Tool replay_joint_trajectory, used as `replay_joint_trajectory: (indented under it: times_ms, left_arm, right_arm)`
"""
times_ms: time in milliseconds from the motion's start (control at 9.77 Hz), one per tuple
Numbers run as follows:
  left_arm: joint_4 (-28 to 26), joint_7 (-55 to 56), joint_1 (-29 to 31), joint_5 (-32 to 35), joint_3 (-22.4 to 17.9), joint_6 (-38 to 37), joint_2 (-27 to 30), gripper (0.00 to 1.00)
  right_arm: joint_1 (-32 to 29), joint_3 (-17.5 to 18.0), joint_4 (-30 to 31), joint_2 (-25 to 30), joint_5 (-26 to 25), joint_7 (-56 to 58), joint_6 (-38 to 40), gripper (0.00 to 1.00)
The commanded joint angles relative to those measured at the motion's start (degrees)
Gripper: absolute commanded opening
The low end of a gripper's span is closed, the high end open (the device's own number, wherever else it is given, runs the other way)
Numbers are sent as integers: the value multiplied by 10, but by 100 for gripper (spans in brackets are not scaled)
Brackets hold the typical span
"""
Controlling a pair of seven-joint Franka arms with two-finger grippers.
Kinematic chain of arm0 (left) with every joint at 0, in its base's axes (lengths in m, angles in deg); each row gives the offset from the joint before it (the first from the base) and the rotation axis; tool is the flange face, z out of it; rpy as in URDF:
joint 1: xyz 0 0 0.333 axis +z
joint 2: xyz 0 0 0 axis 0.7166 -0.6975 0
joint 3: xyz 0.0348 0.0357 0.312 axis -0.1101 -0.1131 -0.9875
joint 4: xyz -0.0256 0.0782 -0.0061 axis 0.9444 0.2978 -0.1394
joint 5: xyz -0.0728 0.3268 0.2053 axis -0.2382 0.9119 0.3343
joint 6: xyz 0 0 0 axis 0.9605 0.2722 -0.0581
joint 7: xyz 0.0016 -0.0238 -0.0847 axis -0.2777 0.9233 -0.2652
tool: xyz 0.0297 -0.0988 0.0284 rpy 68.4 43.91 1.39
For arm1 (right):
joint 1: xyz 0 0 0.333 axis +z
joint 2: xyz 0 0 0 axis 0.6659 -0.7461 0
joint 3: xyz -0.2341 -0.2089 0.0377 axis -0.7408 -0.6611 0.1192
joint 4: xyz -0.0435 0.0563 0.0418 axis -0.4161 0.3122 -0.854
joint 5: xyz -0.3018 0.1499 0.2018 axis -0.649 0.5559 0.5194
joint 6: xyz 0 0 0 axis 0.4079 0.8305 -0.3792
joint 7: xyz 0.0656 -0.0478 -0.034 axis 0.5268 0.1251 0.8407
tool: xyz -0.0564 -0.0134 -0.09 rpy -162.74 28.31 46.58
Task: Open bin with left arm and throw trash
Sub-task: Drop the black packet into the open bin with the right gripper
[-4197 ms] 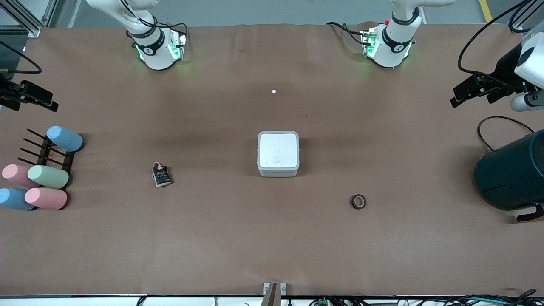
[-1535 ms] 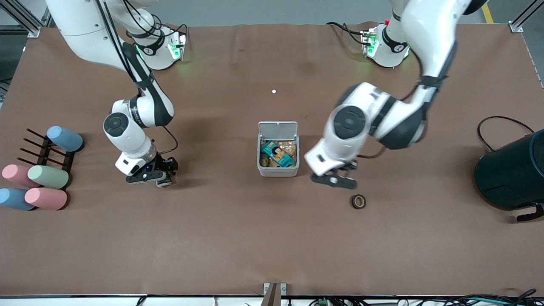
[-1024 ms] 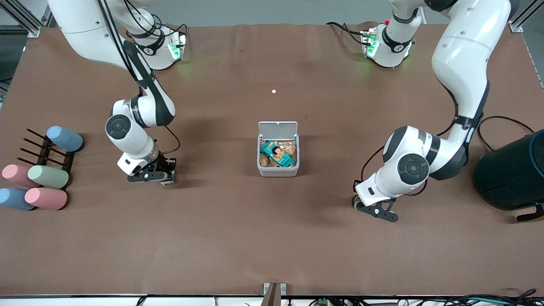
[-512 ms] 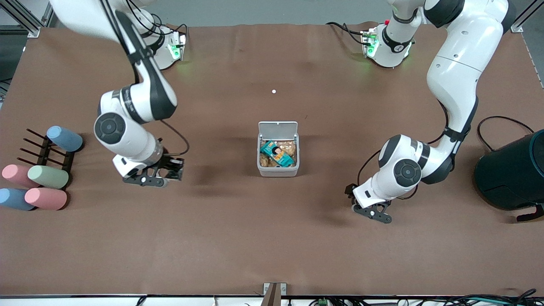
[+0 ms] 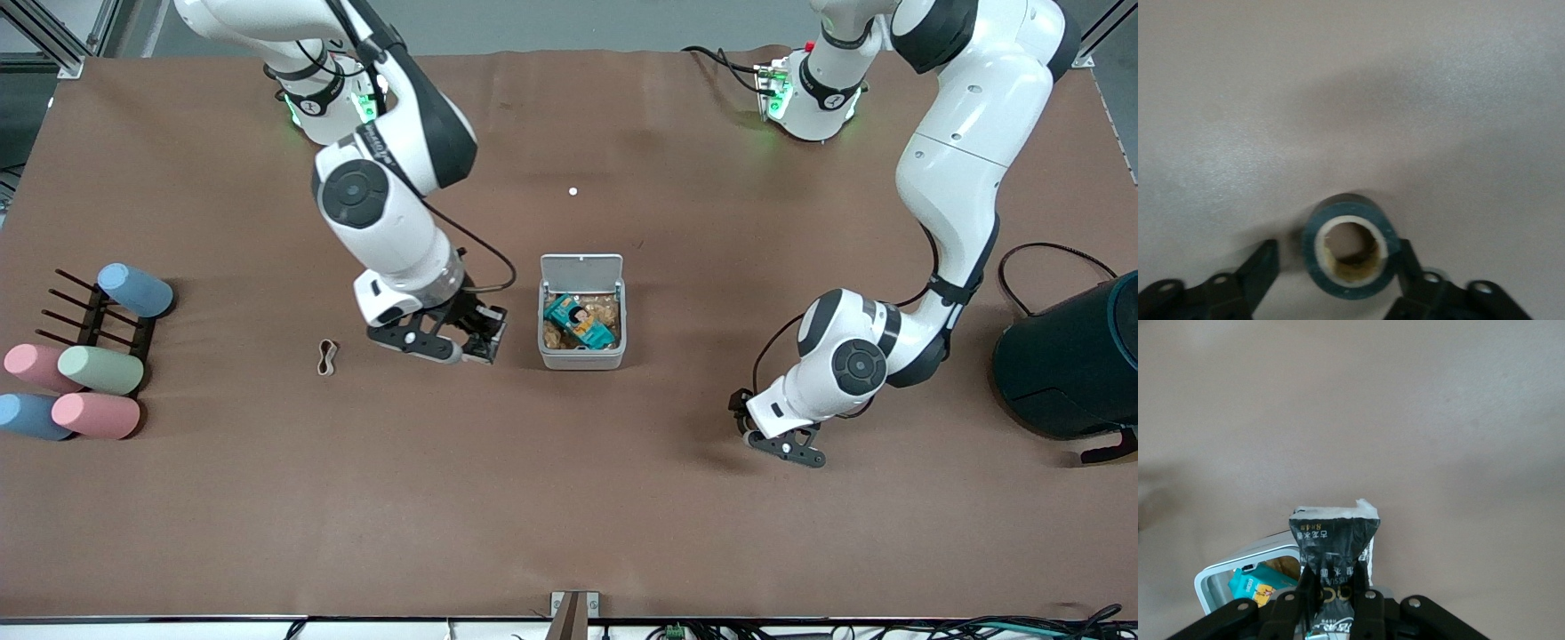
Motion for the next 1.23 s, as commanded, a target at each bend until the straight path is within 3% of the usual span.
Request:
replay_joint_trajectory:
  times_ms: [0, 205, 409, 512, 614, 819, 1126]
  left_arm:
    - [-8, 29, -4, 2, 4, 7, 4, 5]
    - [-8, 58, -9, 9, 5, 2, 8, 0]
    - [-3, 59, -8, 9, 11, -28, 28, 0]
    - [-2, 65, -10, 9, 16, -41, 40, 0]
    - [-2, 67, -10, 8, 27, -48, 48, 0]
    - [15, 104, -12, 4, 56, -108, 70, 0]
    - [52, 272, -45, 9, 118, -184, 72, 0]
  right_arm:
    - [21, -2, -28, -25, 35, -49, -16, 0]
    - [49, -2, -49, -59, 36, -73, -23, 5]
    - [76, -2, -55, -88, 36, -72, -28, 63]
    - [95, -2, -55, -90, 33, -72, -29, 78]
    - [99, -2, -55, -90, 35, -72, -29, 88]
    - [89, -4, -55, -89, 36, -66, -23, 92]
    - [-3, -5, -55, -49, 37, -58, 8, 91]
